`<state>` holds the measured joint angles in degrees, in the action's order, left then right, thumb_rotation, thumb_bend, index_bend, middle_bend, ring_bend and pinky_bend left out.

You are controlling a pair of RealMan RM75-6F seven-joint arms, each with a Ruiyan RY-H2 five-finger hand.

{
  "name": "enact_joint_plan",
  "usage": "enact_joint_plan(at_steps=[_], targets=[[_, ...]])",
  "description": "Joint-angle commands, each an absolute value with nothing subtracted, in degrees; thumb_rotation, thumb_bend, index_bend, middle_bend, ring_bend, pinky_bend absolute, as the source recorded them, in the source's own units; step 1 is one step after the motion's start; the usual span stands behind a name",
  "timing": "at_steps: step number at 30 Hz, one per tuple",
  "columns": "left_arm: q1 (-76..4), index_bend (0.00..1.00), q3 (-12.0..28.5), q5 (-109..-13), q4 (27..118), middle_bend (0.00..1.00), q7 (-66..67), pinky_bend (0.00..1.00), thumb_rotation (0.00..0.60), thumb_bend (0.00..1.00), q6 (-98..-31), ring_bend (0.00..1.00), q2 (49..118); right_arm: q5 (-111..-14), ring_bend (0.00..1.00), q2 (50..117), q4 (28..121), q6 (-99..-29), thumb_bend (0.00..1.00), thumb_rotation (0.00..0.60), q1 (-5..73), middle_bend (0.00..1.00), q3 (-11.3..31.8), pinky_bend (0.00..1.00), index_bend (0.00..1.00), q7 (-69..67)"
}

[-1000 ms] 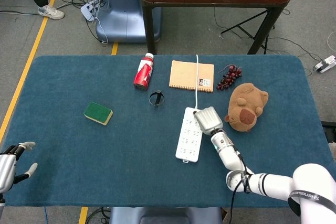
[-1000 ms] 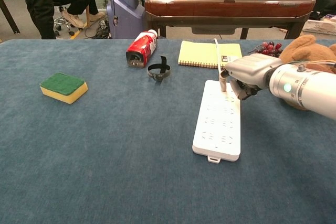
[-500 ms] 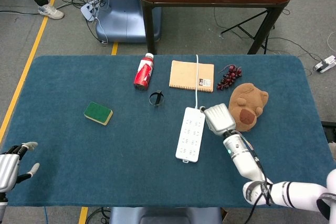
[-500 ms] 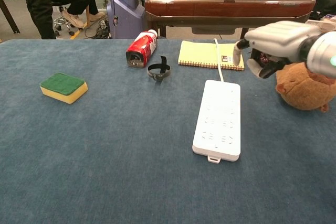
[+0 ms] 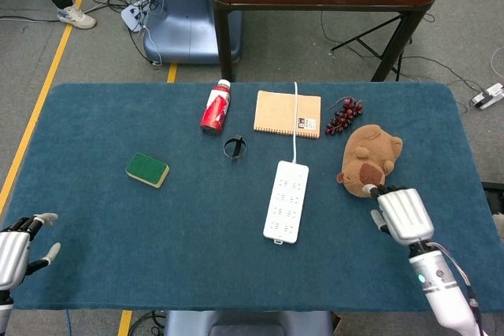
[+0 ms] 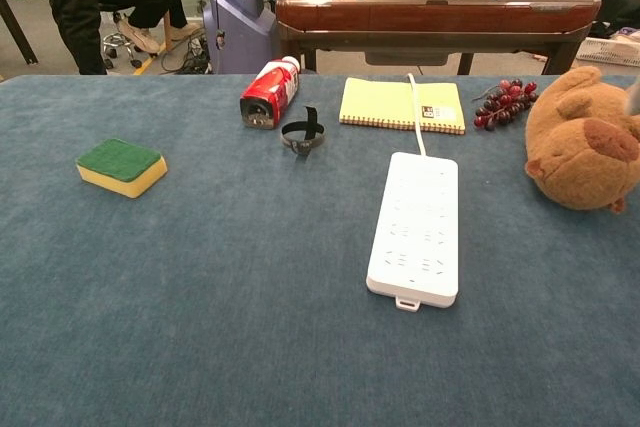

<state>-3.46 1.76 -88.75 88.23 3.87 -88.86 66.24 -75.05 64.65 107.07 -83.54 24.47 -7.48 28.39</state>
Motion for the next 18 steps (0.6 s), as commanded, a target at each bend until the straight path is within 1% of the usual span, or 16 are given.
enact_joint_plan(at_steps=[1, 5, 10, 14, 18], targets=[[-3.54, 0.42, 1.95, -88.48, 88.20, 0.44, 3.65, 0.61, 0.600, 0.26, -88.78, 0.41, 66.36, -80.44, 0.48, 63.82, 103.54, -90.37, 0.27, 0.600, 17.72, 0.45, -9.97, 0.57, 0.33, 23.21], [-3.52, 0.42, 2.36, -87.99, 88.04, 0.44, 2.78, 0.61, 0.600, 0.26, -88.96, 0.41, 66.27, -82.36, 0.48, 65.09, 99.75, -94.33, 0.25, 0.600, 13.81, 0.44, -9.13, 0.56, 0.33, 18.73], [-3.63, 0.42, 2.64, -87.75, 88.33, 0.44, 2.06, 0.61, 0.600, 0.26, -88.89, 0.41, 65.84, -83.98, 0.47, 64.19, 97.79, -95.01, 0.24, 0.600, 12.02, 0.43, -7.82, 0.56, 0.33, 13.72], [-3.96, 0.42, 2.45, -88.00, 88.32, 0.44, 2.01, 0.61, 0.600, 0.26, -88.27, 0.41, 65.67, -82.71, 0.47, 63.34, 97.43, -92.69, 0.24, 0.600, 11.43, 0.43, -6.61, 0.56, 0.33, 11.31], [-4.06, 0.42, 2.40, -87.73, 88.19, 0.44, 2.29, 0.61, 0.600, 0.26, -87.87, 0.41, 65.76, -83.75, 0.47, 62.97, 97.52, -90.33, 0.24, 0.600, 11.48, 0.43, -6.21, 0.56, 0.33, 11.11]])
